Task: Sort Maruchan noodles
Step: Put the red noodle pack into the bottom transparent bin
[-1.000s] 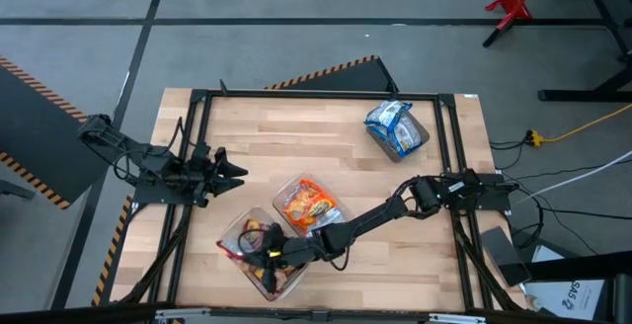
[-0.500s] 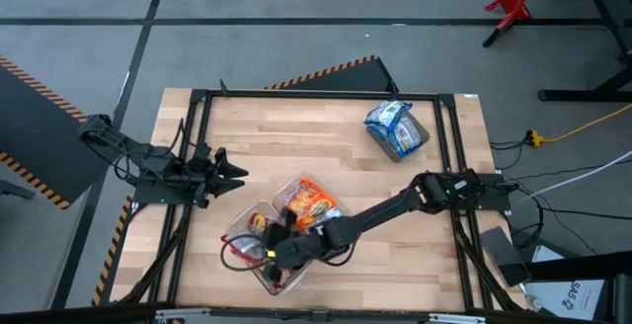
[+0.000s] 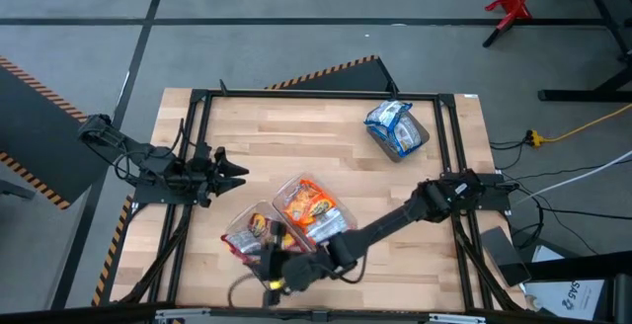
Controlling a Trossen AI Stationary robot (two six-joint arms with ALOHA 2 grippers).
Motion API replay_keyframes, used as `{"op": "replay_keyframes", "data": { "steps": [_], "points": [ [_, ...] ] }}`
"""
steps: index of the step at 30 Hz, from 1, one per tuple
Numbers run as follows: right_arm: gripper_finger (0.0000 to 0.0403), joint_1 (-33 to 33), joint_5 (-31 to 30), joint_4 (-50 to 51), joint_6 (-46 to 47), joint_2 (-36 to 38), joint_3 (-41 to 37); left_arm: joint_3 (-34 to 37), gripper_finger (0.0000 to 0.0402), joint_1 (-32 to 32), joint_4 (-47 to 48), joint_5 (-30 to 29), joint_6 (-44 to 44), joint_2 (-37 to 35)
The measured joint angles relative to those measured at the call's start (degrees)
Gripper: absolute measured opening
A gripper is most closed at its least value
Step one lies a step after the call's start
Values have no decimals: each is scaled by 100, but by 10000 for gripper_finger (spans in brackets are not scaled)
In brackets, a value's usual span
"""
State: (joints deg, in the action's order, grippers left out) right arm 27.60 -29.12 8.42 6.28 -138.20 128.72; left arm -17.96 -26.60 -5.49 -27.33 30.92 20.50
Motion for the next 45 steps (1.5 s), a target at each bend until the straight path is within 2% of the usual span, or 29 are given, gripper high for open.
{"op": "replay_keyframes", "data": {
  "steps": [5, 13, 26, 33, 38, 43, 45],
  "points": [
    [72, -122, 579, -510, 49, -285, 6, 0, 172, 1, 11, -13, 2, -1],
    [72, -149, 1077, -996, -170, -487, 5, 0, 172, -1, 56, -203, 1, 2],
    [72, -309, 1047, -513, -179, -523, 4, 0, 172, -1, 82, -376, 7, 5],
    [72, -293, 466, 362, -124, -521, 3, -1, 172, -1, 123, -373, 33, 16],
    [72, -288, -373, 1187, 97, -365, -1, 0, 172, -2, 461, -235, 198, 14],
    [72, -211, -1562, 2457, 336, 303, -1, 1, 172, -1, 1205, -166, 607, 16],
    [72, -210, -1804, 2912, 417, 547, 3, -1, 172, -2, 1401, -91, 791, 16]
  ]
}}
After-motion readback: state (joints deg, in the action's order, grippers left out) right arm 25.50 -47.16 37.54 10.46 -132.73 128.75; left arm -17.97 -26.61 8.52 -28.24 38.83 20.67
